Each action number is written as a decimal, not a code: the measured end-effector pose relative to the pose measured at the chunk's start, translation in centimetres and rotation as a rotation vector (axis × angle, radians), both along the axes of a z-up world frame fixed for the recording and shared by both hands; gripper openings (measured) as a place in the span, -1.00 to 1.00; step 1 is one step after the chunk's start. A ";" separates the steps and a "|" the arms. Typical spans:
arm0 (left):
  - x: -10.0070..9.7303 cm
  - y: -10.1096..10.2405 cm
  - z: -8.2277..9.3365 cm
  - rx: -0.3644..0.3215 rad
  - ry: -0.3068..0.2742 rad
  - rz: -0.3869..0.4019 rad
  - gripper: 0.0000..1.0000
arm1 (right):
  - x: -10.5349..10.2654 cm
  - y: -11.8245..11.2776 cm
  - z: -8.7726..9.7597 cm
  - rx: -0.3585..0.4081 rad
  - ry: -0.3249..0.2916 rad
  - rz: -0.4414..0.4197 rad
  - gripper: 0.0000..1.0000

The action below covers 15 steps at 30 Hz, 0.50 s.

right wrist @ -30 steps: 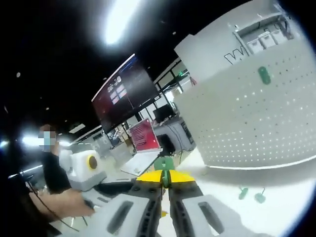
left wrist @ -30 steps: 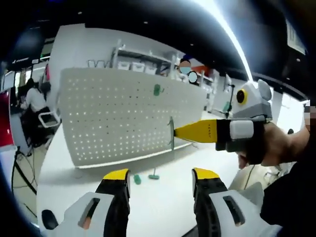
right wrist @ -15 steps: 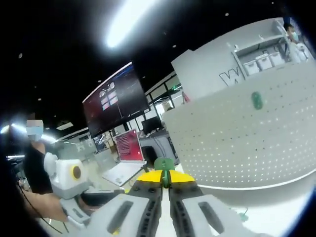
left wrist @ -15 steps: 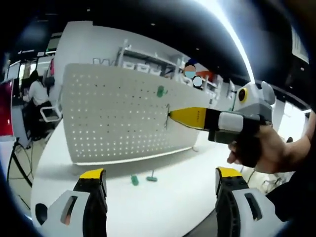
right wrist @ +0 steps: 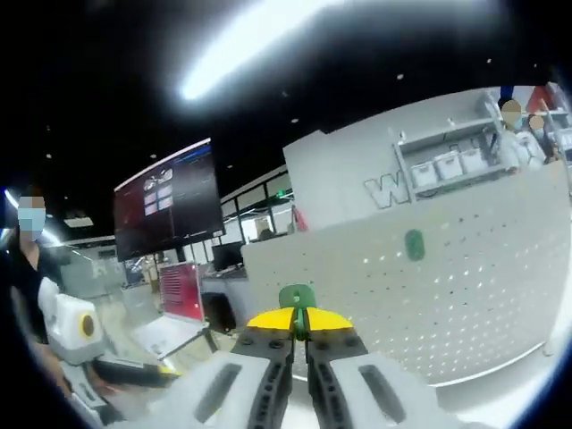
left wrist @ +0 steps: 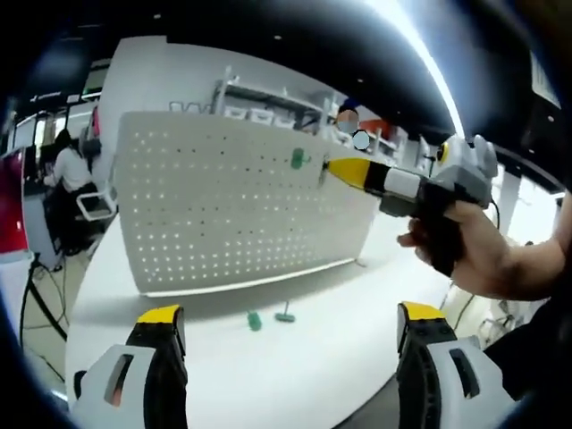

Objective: Insert the hook assembly into the mounting plate slot until the hook locks in place.

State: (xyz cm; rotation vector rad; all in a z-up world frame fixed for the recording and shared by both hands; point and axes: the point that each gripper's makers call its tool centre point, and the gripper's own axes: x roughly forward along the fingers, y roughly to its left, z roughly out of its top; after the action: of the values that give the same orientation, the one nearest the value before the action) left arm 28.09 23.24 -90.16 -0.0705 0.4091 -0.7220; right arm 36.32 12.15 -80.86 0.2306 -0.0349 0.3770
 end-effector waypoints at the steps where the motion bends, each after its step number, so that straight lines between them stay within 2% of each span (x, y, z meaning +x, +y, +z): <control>1: 0.0 0.0 0.1 -0.007 0.000 0.001 1.00 | 0.4 -0.6 0.1 -0.011 -0.011 -0.021 -1.00; 10: 0.1 0.4 -1.0 0.019 0.026 0.012 0.91 | 3.8 -3.9 -0.2 -0.066 -0.020 -0.111 -1.00; 15: 0.3 0.4 -1.1 -0.024 0.035 0.008 0.93 | 5.6 -6.4 0.0 -0.057 -0.021 -0.160 -1.00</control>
State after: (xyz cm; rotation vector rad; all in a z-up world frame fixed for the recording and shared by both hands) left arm 28.35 23.64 -91.31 -0.1074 0.4338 -0.7187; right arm 41.93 5.76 -80.81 0.1666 -0.0624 0.2211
